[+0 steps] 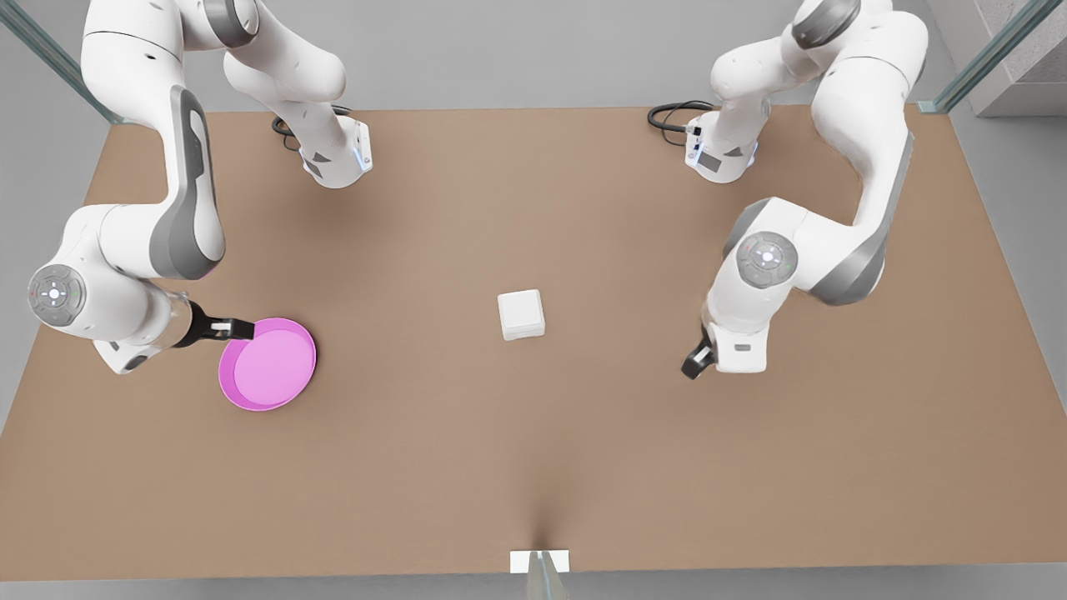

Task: Pack egg into the box and close the box lid

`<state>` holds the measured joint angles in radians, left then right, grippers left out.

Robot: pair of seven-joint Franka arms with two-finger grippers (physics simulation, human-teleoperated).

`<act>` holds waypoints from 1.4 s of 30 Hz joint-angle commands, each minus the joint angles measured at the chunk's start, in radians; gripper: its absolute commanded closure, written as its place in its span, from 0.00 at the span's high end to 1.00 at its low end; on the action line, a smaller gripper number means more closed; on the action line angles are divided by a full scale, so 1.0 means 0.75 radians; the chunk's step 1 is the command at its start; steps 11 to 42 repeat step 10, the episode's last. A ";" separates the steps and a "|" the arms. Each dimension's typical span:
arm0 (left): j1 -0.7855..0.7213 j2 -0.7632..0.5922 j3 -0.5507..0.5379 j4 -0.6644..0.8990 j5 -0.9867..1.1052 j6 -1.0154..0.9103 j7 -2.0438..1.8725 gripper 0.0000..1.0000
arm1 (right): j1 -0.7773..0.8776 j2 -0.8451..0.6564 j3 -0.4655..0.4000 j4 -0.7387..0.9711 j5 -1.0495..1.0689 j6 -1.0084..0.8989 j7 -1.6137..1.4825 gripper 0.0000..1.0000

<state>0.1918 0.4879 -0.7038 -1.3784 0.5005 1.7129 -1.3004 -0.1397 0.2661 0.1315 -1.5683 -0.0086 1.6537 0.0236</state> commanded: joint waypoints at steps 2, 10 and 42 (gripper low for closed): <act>-0.391 -0.178 0.913 0.163 -0.810 -0.470 1.513 1.00 | 0.000 -0.005 0.001 0.001 -0.003 -0.004 -0.140 1.00; -0.372 -0.581 0.922 -0.242 -0.673 -0.183 1.544 1.00 | 0.014 0.003 0.001 -0.001 -0.003 0.002 -0.138 1.00; -0.372 -0.581 0.922 -0.242 -0.673 -0.183 1.544 1.00 | 0.014 0.003 0.001 -0.001 -0.003 0.002 -0.138 1.00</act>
